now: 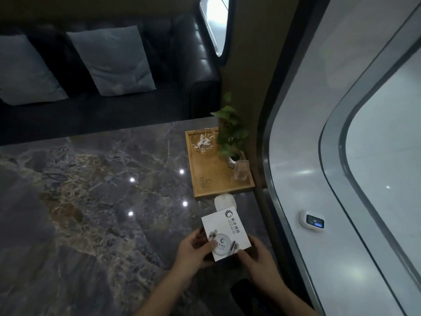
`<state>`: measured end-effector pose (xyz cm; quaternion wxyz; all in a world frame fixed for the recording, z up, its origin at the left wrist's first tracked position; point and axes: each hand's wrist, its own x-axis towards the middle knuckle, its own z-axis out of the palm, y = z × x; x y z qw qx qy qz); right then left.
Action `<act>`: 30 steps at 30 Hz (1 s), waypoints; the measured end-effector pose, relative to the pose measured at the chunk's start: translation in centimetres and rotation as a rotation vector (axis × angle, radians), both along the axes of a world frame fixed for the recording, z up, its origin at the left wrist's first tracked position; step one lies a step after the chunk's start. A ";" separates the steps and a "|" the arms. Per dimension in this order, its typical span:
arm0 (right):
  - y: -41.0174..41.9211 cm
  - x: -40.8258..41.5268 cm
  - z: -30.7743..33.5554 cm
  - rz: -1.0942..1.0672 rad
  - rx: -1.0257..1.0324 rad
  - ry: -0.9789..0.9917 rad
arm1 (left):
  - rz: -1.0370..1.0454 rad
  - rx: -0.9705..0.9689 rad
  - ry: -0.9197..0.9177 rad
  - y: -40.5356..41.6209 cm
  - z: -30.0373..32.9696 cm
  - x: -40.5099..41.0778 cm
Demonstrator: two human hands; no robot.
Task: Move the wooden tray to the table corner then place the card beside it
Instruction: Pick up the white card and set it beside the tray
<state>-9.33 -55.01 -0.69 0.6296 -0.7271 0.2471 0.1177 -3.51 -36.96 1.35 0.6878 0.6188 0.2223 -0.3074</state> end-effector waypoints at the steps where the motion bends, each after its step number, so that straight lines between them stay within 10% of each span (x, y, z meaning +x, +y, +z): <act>1: -0.3 0.0 0.1 0.016 -0.049 -0.031 | -0.009 0.000 -0.001 -0.5 -0.1 0.2; 9: -2.3 0.0 0.0 0.264 -0.491 -0.188 | -0.091 0.056 0.023 -4.1 -1.5 1.1; 30: -4.3 2.3 -1.1 0.399 -0.549 -0.129 | -0.072 0.152 0.053 -8.3 -5.0 2.6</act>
